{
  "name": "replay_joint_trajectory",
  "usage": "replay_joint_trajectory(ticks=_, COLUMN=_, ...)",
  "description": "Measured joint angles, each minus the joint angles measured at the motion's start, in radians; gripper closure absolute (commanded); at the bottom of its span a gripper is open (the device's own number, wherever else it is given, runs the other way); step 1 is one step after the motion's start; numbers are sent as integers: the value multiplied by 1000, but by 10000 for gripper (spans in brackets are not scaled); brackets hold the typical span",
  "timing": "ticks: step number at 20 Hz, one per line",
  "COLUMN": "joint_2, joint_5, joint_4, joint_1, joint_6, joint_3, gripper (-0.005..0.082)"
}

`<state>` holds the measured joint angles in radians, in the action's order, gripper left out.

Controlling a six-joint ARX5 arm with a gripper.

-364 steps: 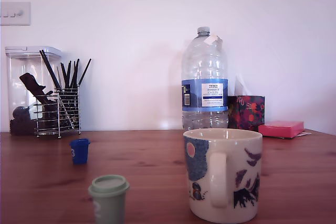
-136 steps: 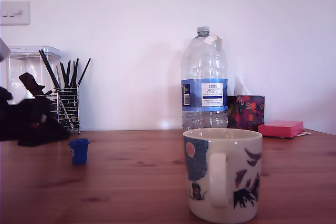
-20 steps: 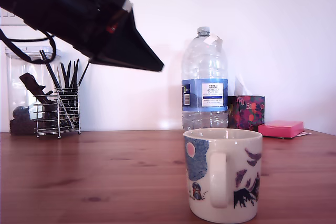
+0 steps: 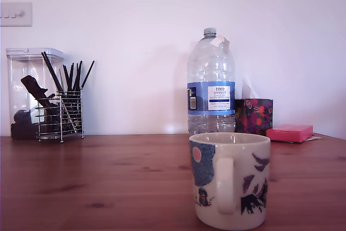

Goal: Pick up the coffee capsules from the table one by one and drop them inside the nearest coffee cup

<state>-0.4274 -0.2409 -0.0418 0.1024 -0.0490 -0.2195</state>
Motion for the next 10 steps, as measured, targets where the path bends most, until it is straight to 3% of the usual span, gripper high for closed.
replay_joint_trajectory(ticks=4, joint_2=136, joint_5=43, joint_4=-111, joint_1=-38, joint_6=-52, joint_3=1, gripper=789)
replay_joint_trajectory(ticks=10, joint_2=249, joint_5=92, joint_4=-228, joint_1=-44, joint_6=-92, joint_3=2, gripper=788)
